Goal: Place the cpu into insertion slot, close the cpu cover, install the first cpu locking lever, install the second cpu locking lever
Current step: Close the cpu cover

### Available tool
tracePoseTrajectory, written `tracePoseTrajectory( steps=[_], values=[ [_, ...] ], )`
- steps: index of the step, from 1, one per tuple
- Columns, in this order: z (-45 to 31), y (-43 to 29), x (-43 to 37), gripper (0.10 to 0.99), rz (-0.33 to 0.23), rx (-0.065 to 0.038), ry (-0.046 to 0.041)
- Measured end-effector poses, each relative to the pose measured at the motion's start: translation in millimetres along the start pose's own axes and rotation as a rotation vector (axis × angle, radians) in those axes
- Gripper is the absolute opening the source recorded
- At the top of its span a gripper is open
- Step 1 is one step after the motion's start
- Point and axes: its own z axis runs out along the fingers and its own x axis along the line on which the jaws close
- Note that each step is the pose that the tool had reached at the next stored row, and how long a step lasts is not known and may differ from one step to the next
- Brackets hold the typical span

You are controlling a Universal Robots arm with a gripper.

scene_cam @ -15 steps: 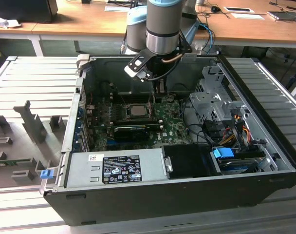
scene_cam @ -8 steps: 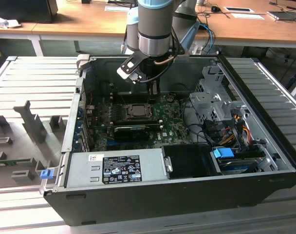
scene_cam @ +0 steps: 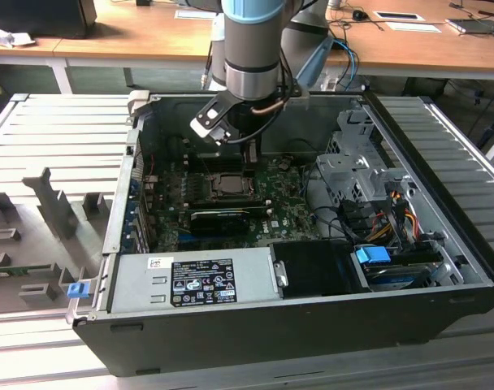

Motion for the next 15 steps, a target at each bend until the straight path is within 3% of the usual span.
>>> tracePoseTrajectory(
  steps=[5, 10, 15],
  values=[
    [0.6, -8.1, -0.2, 0.106, -0.015, 0.001, 0.0009],
    [1.0, -23.7, -0.3, 0.106, -0.024, 0.002, 0.0015],
    [1.2, -29.4, -0.5, 0.106, -0.024, 0.001, 0.0015]
  ],
)
